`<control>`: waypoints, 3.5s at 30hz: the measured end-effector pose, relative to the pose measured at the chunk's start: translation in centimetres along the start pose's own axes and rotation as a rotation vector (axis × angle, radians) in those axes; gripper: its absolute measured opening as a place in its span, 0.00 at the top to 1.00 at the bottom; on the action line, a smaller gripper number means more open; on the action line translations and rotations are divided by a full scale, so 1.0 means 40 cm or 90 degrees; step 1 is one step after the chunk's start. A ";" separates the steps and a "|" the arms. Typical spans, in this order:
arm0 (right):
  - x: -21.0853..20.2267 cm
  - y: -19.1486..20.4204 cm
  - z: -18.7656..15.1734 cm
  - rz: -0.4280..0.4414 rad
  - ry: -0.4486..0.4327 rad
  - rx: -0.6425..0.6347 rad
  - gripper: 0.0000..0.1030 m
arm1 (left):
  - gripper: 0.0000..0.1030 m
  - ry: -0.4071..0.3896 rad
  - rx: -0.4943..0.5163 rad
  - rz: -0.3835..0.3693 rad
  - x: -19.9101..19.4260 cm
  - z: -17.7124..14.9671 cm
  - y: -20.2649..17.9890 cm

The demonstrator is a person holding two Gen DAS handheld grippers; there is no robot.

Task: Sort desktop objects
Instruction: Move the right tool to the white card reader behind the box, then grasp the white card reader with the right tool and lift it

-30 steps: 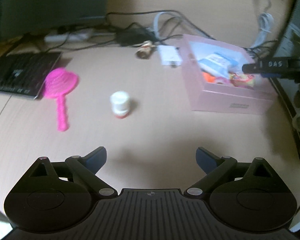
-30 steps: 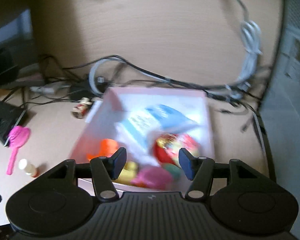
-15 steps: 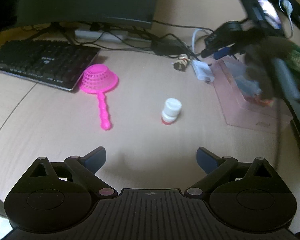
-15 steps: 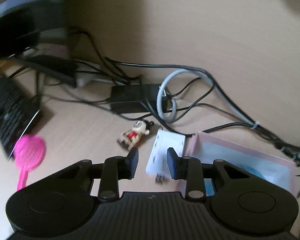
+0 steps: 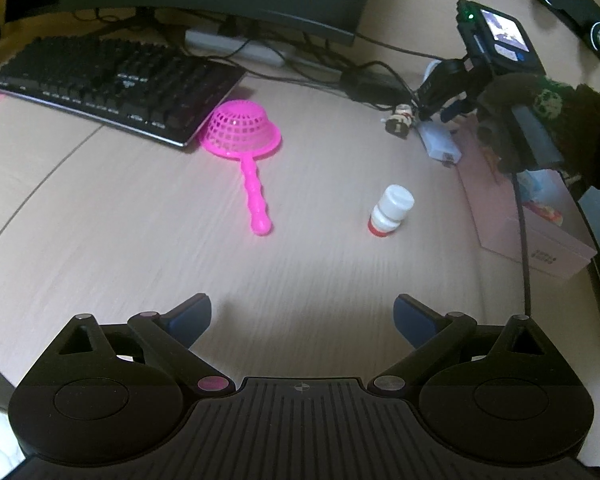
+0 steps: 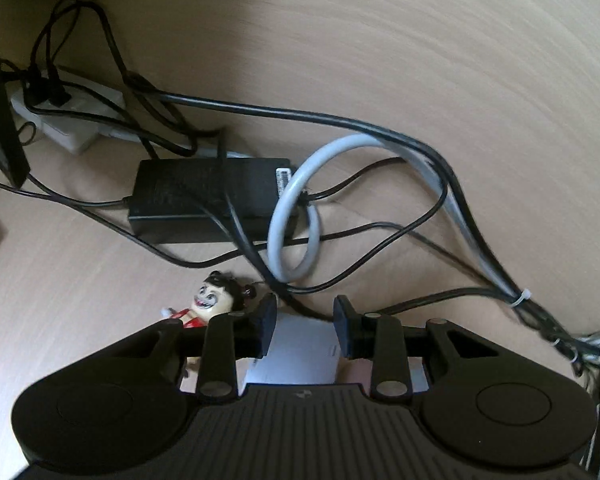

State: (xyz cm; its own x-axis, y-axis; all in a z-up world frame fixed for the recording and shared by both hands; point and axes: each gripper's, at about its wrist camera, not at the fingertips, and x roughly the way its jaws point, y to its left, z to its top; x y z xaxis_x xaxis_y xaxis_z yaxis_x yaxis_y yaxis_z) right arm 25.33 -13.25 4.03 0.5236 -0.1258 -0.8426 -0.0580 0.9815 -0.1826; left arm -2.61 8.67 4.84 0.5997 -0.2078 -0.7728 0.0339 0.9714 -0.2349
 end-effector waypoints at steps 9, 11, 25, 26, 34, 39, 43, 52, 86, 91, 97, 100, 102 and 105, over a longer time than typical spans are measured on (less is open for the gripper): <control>-0.101 0.009 -0.090 0.199 0.047 0.009 0.68 | 0.02 0.010 -0.010 -0.001 0.014 0.001 0.013; -0.140 0.001 -0.093 0.202 0.008 0.021 0.64 | 0.02 0.013 -0.012 -0.004 0.018 0.004 0.011; -0.062 0.058 -0.065 0.177 -0.005 0.075 0.71 | 0.02 0.014 0.000 -0.013 0.020 0.015 0.015; -0.088 0.070 -0.082 0.231 0.013 0.063 0.71 | 0.02 0.014 0.001 -0.015 0.024 0.018 0.013; -0.294 0.072 -0.210 0.242 -0.084 -0.050 0.56 | 0.02 0.018 0.028 -0.031 0.047 0.034 -0.014; -0.240 0.057 -0.206 0.127 -0.085 -0.067 0.66 | 0.02 0.020 0.035 -0.039 0.055 0.041 -0.028; -0.185 0.020 -0.211 0.038 -0.029 -0.050 0.84 | 0.02 0.013 0.042 -0.044 0.050 0.043 -0.033; -0.078 -0.011 -0.126 0.016 -0.022 0.062 0.50 | 0.02 0.022 0.016 -0.034 0.059 0.039 -0.011; -0.186 0.058 -0.238 0.221 -0.008 0.007 0.45 | 0.02 0.048 0.034 -0.060 0.068 0.011 -0.077; -0.150 0.056 -0.199 0.174 -0.042 0.042 0.26 | 0.02 0.053 0.021 -0.048 0.067 0.005 -0.060; -0.077 0.109 -0.134 0.080 -0.023 0.000 0.23 | 0.02 0.052 0.007 -0.038 0.059 0.000 -0.032; -0.060 0.132 -0.124 0.037 -0.003 -0.046 0.31 | 0.02 0.053 0.003 -0.034 0.057 -0.001 -0.023; -0.081 0.136 -0.122 0.044 -0.018 -0.065 0.37 | 0.02 0.049 0.002 -0.036 0.055 0.001 -0.019; -0.124 0.108 -0.115 0.130 -0.018 -0.020 0.38 | 0.02 0.046 -0.007 -0.037 0.059 0.002 -0.009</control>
State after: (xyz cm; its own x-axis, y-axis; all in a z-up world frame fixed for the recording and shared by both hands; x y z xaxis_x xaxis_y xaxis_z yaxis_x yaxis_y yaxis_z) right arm 18.57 -9.05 5.10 0.5224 0.0797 -0.8490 -0.1912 0.9812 -0.0255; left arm -1.15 7.85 3.16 0.5372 -0.2721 -0.7984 0.0576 0.9562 -0.2871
